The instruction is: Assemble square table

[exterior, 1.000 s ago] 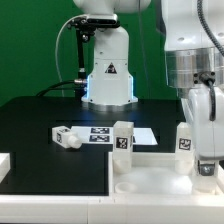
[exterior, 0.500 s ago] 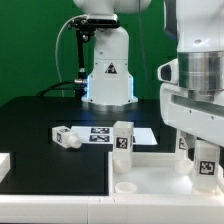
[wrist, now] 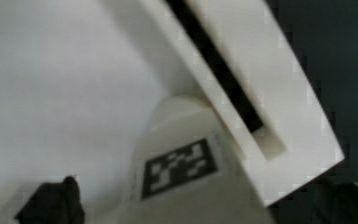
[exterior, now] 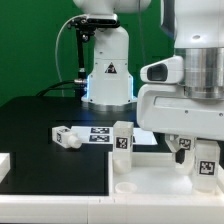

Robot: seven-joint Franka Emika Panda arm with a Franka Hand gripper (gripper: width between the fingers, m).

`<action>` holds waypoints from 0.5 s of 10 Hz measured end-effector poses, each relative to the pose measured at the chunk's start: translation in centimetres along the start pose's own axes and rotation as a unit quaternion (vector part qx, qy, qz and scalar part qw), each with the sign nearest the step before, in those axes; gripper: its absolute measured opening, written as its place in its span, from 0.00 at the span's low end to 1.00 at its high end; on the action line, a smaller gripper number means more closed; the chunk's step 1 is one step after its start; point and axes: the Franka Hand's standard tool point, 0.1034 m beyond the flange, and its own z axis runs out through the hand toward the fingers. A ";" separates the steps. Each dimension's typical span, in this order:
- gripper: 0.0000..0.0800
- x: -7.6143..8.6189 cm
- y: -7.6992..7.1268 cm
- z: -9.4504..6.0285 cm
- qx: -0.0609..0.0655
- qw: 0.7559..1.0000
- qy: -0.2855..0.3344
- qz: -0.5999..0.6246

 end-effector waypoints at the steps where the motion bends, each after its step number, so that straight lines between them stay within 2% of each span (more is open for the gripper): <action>1: 0.81 -0.1 0.0 0.2 -0.001 1.000 -0.001 0.016; 2: 0.67 -0.1 0.1 0.2 -0.001 1.000 -0.001 0.029; 3: 0.67 -0.1 0.1 0.2 -0.001 0.999 -0.001 0.048; 5: 0.35 -0.1 0.1 0.2 -0.001 0.995 -0.001 0.102</action>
Offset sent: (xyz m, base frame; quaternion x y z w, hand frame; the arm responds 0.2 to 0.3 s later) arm 0.0000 0.0000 0.0000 0.0000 0.0000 0.1296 0.9916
